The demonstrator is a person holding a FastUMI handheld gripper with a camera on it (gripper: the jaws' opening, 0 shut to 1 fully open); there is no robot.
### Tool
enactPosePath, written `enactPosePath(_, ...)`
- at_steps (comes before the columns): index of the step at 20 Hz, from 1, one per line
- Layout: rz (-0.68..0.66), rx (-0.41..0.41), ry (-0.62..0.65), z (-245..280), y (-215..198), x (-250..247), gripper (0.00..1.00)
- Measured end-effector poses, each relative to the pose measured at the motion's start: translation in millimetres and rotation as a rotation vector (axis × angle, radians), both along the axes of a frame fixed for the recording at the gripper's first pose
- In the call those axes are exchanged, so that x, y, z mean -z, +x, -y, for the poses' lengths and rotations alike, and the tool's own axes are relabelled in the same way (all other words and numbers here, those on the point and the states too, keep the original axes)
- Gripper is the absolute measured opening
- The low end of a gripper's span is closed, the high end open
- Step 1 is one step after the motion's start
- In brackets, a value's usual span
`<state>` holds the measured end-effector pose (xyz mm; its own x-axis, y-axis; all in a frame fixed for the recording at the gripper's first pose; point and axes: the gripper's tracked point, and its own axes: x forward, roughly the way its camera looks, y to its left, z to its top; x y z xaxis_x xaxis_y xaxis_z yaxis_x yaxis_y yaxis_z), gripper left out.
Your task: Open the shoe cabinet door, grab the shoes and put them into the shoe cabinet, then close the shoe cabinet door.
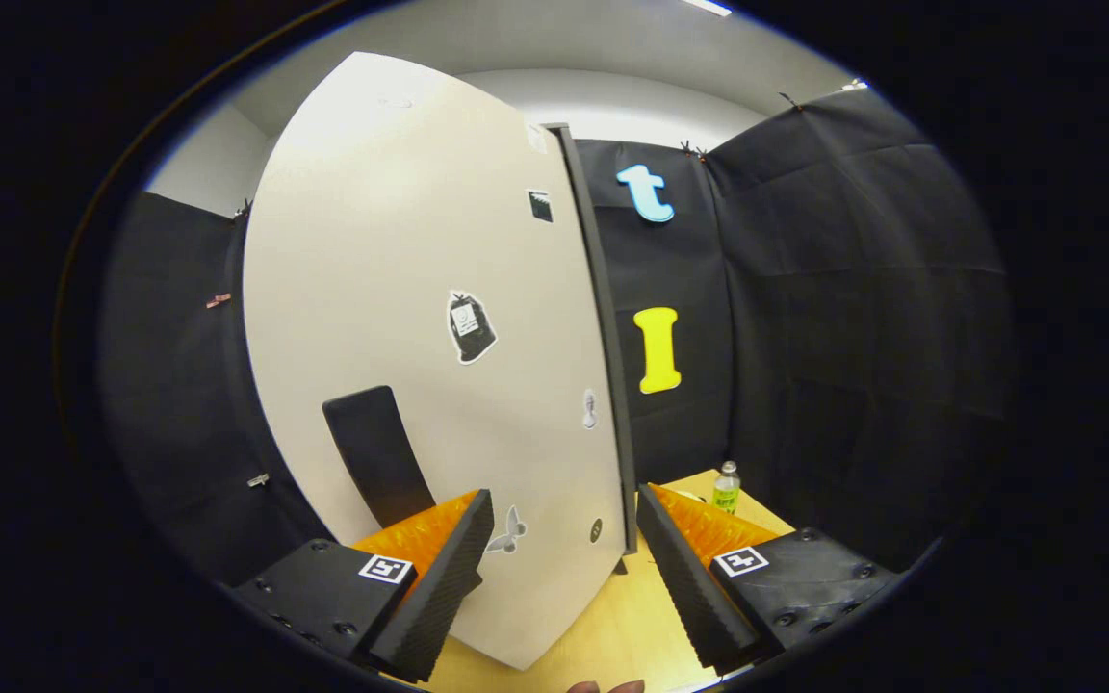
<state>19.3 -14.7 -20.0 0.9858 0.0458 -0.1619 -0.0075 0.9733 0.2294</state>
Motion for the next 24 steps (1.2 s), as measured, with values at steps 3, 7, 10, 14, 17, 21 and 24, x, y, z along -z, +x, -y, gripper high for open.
enactPosePath(3, -0.013, -0.111, 0.003, -51, 9, 5, 0.98)
enactPosePath(7, 0.009, -0.172, -0.037, -80, 5, -1, 0.98)
enactPosePath(10, 0.019, -0.171, -0.043, -82, 9, -7, 0.98)
enactPosePath(14, 0.048, -0.124, -0.084, -68, 14, -14, 0.98)
enactPosePath(17, 0.068, -0.087, -0.117, -56, 16, -16, 0.98)
enactPosePath(21, 0.084, -0.057, -0.142, -41, 15, -20, 0.98)
enactPosePath(24, 0.095, -0.026, -0.175, -26, 14, -22, 0.97)
